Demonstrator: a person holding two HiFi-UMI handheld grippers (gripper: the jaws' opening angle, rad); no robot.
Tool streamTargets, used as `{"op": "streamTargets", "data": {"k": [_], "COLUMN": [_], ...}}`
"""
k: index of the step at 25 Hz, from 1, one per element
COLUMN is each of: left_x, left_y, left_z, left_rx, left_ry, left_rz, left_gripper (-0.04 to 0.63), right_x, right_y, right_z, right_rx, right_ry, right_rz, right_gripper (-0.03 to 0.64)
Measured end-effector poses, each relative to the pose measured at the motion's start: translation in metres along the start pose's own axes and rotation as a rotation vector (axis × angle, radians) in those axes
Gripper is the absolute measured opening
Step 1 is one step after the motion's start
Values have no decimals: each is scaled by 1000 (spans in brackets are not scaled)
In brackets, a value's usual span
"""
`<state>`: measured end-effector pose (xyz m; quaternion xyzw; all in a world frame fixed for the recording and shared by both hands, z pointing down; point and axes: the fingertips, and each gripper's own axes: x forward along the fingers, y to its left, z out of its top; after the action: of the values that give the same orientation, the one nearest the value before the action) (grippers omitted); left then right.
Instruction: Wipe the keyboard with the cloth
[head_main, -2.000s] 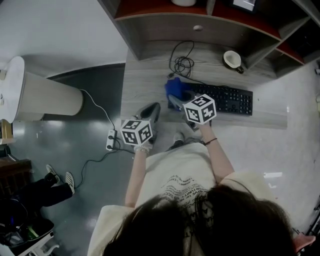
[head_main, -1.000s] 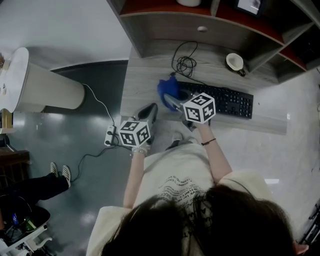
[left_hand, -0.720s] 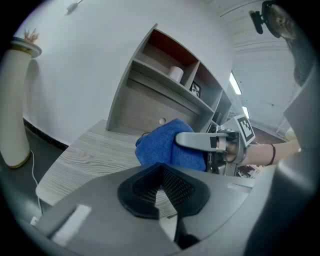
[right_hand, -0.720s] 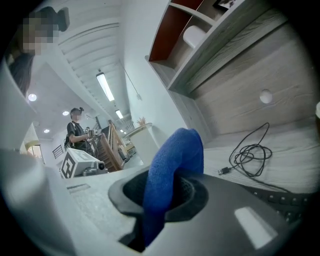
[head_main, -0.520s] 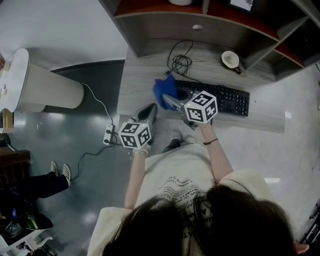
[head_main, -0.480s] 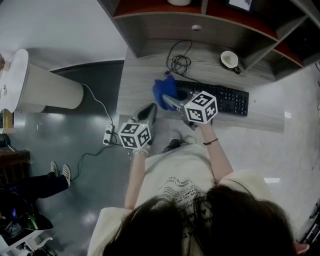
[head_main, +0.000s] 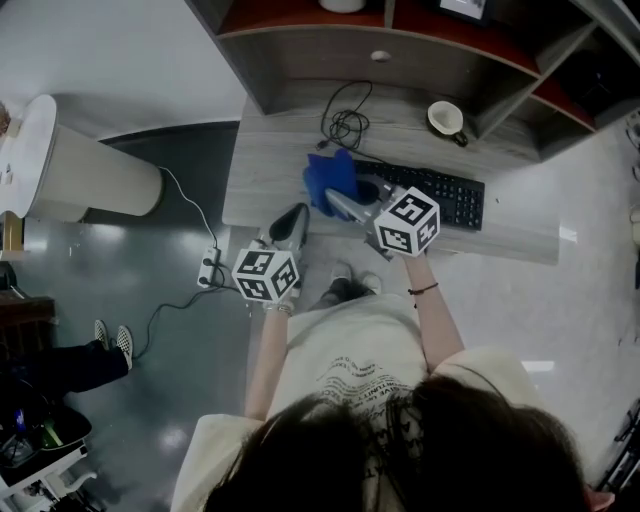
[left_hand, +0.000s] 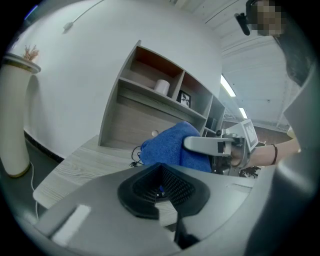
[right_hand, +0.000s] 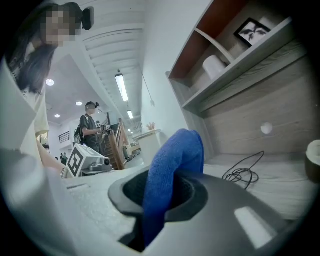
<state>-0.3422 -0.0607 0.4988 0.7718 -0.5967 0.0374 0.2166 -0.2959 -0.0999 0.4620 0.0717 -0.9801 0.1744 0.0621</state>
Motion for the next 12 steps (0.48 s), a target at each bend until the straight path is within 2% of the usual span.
{"op": "streamTargets", "data": {"k": [4, 12], "left_x": [-3, -7], "left_y": [-13, -34], "left_z": [11, 10], "left_rx": [98, 108], "left_ry": [-52, -105], "left_rz": [29, 40], "left_gripper": [5, 5], "right_x": [-13, -31], "right_y": [3, 9], "right_z": [2, 3], "right_rx": [-2, -24], "right_ry": [-24, -55], "right_rz": [5, 20], "right_gripper": [58, 58]}}
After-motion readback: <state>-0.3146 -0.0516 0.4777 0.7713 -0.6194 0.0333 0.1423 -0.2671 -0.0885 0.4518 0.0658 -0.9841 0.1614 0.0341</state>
